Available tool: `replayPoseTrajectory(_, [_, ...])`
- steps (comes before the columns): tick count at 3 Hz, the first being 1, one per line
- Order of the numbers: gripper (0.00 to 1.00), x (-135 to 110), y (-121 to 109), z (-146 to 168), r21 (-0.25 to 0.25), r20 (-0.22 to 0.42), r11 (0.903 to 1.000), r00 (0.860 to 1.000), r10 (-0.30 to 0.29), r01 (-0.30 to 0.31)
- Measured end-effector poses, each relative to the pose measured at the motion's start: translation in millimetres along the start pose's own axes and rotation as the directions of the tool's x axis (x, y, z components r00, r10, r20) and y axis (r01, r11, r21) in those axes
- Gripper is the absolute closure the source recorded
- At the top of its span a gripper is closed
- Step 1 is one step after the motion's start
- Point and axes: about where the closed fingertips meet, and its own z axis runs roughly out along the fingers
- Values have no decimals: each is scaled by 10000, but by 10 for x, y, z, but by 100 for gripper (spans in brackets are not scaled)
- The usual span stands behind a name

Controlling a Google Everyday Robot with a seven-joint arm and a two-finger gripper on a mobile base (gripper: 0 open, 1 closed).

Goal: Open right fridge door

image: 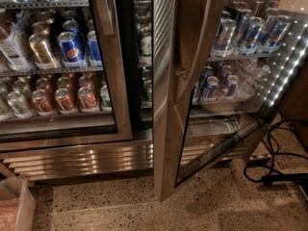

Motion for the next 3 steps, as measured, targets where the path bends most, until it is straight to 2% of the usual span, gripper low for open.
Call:
replayPoseTrajectory(1, [6, 0, 0, 0, 0, 0, 10000, 10000, 0, 0])
replayPoseTrajectory(2, [0, 0, 0, 0, 0, 0, 10000, 10000, 0, 0])
replayPoseTrajectory(3, [0, 0, 0, 0, 0, 0, 10000, 10000, 0, 0])
